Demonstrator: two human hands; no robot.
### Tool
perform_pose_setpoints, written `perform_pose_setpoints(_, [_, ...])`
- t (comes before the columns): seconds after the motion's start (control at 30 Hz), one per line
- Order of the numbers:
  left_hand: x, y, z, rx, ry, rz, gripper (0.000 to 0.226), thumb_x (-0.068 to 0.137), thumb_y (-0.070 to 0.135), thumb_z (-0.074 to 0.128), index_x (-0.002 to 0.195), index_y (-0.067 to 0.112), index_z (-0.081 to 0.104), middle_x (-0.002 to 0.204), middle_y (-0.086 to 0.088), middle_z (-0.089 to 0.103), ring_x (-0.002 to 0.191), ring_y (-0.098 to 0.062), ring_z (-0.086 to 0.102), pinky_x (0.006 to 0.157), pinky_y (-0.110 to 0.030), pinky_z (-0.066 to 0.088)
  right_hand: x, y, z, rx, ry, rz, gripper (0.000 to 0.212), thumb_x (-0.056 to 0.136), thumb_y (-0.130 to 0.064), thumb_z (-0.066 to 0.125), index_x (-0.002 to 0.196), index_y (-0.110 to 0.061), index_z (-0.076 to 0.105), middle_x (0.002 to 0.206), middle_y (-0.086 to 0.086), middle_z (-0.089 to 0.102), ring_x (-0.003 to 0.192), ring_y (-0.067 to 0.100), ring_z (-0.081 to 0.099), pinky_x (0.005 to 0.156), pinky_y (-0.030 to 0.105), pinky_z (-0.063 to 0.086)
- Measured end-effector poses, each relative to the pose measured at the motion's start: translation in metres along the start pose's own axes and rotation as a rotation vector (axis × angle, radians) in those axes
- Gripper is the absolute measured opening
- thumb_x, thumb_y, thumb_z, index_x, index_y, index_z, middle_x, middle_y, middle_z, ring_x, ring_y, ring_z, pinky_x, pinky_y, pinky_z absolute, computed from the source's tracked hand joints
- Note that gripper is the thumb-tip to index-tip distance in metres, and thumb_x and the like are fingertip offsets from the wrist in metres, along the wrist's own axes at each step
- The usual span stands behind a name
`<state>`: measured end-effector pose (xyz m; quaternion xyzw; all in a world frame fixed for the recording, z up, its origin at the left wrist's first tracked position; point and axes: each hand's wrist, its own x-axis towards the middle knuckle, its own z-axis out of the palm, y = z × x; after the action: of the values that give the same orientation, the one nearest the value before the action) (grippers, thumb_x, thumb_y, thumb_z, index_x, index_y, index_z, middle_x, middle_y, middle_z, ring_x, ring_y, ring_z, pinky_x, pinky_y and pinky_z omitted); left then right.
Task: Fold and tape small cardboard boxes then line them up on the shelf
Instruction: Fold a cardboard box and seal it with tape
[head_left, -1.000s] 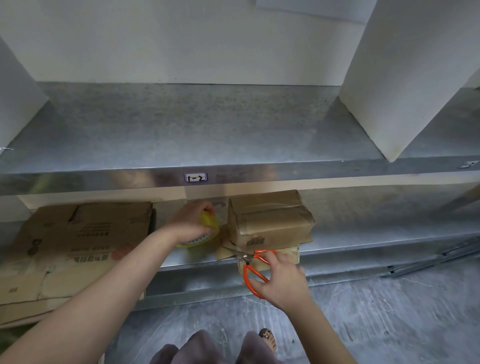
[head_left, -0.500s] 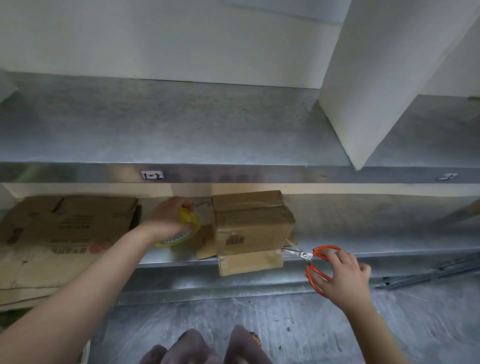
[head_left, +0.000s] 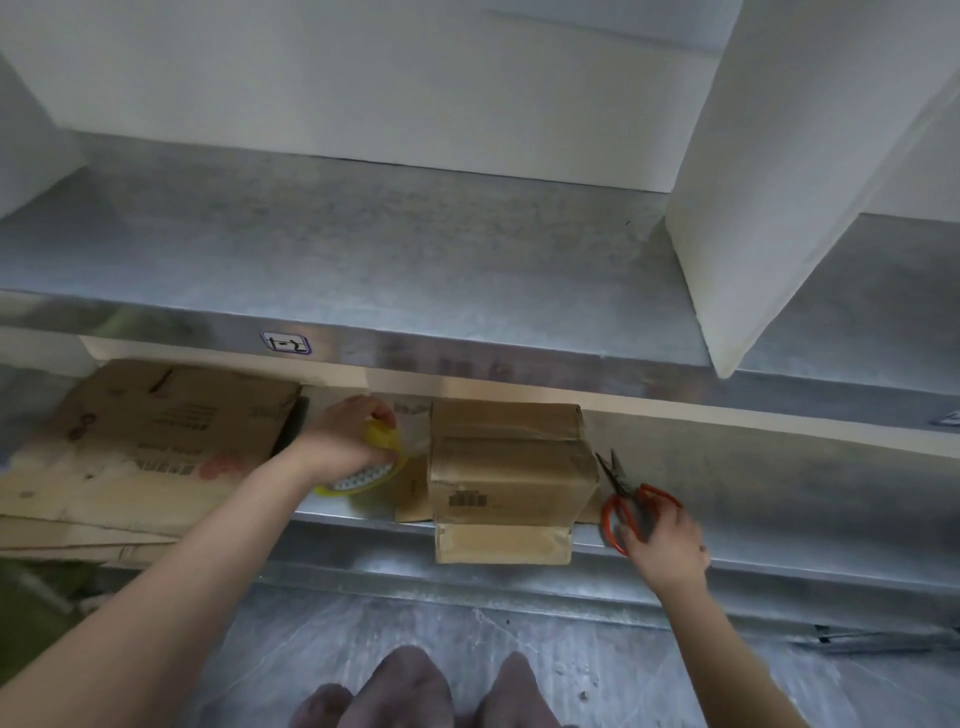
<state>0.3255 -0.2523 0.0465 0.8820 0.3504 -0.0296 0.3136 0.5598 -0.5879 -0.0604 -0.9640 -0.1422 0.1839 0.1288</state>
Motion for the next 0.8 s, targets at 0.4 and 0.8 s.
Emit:
perform_pose_setpoints(0.4, [-0.001,-0.023,-0.003,-0.038,-0.071,0.048,0.040,0.069,0.046,0.080,0.097,0.044,0.052,0.109,0.019,0.052,0.098,-0.008,0.052,0.074,-0.023,0.042,-0.083,-0.086,-0.043,0.209,0.367,-0.465,0.037,0.092,-0.026,0.063,0.128,-0.017,0.062,0.129,0.008,0.061,0.124,0.030,0.050,0.102,0.044,0.041])
perform_pose_setpoints(0.8, [0.006,-0.028,-0.010,-0.079,-0.117,0.106,0.042,0.072,0.040,0.079,0.105,0.038,0.053,0.112,0.013,0.051,0.102,-0.013,0.050,0.080,-0.027,0.044,-0.105,-0.185,0.001,-0.047,0.288,-0.539,0.053,0.089,-0.055,0.054,0.135,-0.028,0.055,0.140,0.002,0.052,0.139,0.026,0.035,0.116,0.049,0.026])
